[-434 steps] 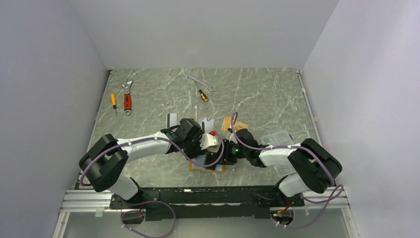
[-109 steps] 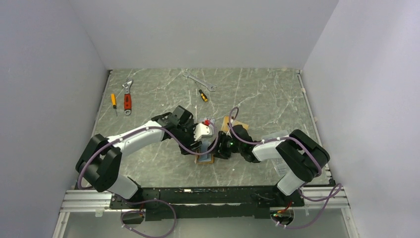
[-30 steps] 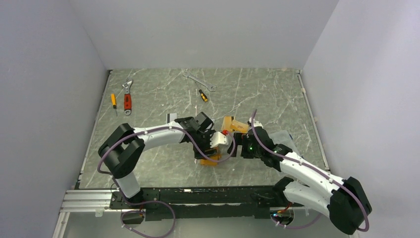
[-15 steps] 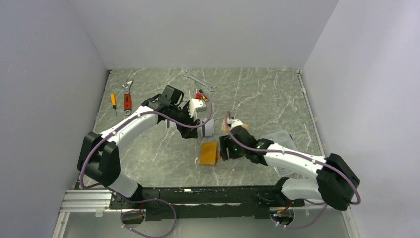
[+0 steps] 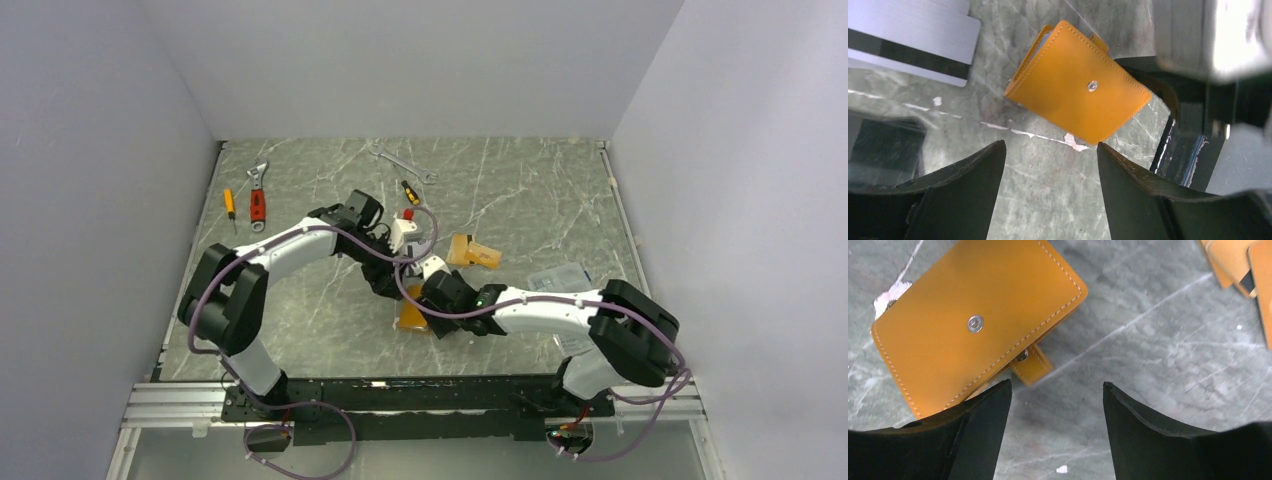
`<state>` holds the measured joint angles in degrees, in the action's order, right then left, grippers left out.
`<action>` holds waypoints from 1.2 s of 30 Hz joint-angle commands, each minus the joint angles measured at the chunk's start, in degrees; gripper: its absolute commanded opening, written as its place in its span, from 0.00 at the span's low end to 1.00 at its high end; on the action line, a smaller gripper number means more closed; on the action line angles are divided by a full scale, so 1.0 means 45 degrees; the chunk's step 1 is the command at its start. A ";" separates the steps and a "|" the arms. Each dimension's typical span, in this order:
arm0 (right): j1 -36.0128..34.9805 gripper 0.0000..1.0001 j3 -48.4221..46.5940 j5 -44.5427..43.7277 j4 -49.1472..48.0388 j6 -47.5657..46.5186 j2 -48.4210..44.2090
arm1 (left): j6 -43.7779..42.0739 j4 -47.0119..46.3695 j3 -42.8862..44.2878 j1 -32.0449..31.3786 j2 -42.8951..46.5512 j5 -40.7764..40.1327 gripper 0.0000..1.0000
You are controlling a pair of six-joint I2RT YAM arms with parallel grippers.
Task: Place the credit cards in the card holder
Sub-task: Close the card holder at the center of the board.
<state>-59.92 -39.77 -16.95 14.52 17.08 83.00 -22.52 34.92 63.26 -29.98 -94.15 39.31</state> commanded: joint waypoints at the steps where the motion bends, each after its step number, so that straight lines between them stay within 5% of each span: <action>1: -0.0170 0.69 -0.1212 -0.0817 -0.0464 -0.1025 0.0836 | 0.0207 -0.0535 0.0306 -0.0635 -0.0544 -0.0070 0.73; 16: -0.1559 0.59 -0.0556 0.0368 -0.3850 -0.1707 0.1240 | -0.0736 0.0284 0.1249 -0.0988 -0.2099 -0.0386 0.70; 25: -0.1894 0.60 0.2982 0.0110 -0.9442 -0.0639 -0.0160 | -0.0931 0.0954 0.1204 0.0008 -0.1689 0.1388 0.73; 29: -0.1918 0.61 0.4161 0.0164 -1.1630 -0.1073 -0.0611 | -0.1031 0.0790 0.0916 0.0168 -0.1321 0.0778 0.74; 36: -0.1920 0.56 0.3969 0.0208 -1.1921 -0.1707 0.0021 | -0.1053 0.0740 0.0834 0.0106 -0.1539 0.0258 0.72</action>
<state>-68.66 -20.58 -16.36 -32.08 11.90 81.95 -26.28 39.51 67.59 -29.12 -101.95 41.41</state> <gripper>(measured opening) 0.583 0.727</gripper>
